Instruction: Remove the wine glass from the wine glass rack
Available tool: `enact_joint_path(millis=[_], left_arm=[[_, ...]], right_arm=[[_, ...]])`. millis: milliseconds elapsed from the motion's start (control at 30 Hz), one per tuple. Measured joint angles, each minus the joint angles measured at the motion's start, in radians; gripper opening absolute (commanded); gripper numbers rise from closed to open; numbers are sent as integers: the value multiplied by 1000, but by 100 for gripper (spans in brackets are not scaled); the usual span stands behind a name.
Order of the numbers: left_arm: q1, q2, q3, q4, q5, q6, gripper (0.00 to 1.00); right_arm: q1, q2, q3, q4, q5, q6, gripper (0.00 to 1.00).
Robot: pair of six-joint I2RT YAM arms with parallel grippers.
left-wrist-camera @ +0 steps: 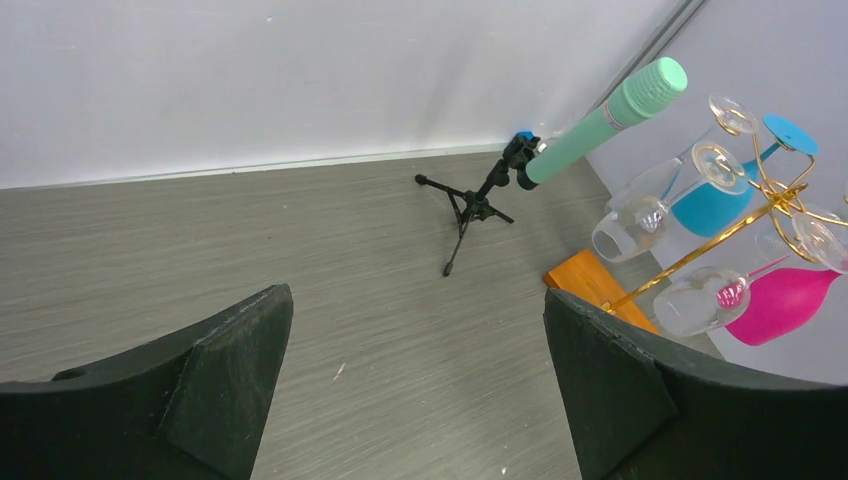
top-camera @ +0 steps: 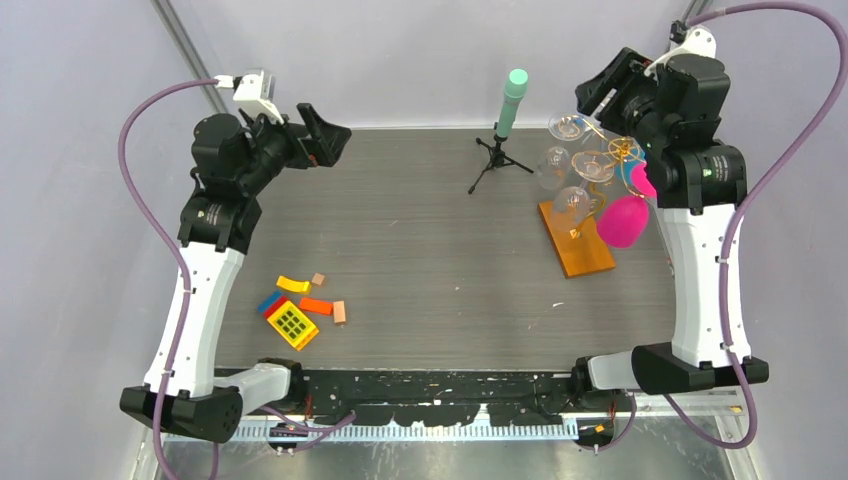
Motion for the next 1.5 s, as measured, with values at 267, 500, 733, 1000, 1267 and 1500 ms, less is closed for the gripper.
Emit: enact_joint_path(millis=[267,500,733,1000,1267,1500], left_arm=[[-26,-3,-45,4,1,0,100],[-80,4,-87,11,29,0,100],[-122,37,-87,48,44,0,100],[-154,66,-87,52,48,-1,100],[-166,66,-88,53,39,-1,100],[-175,66,-122,55,24,0,100]], right_arm=[[0,-38,42,-176,174,14,79],[0,-51,90,-389,235,43,79],[0,-42,187,-619,380,70,89],[-10,-41,225,-756,596,34,99],[-80,-58,187,-736,592,105,97],[-107,-145,37,-672,561,276,96]])
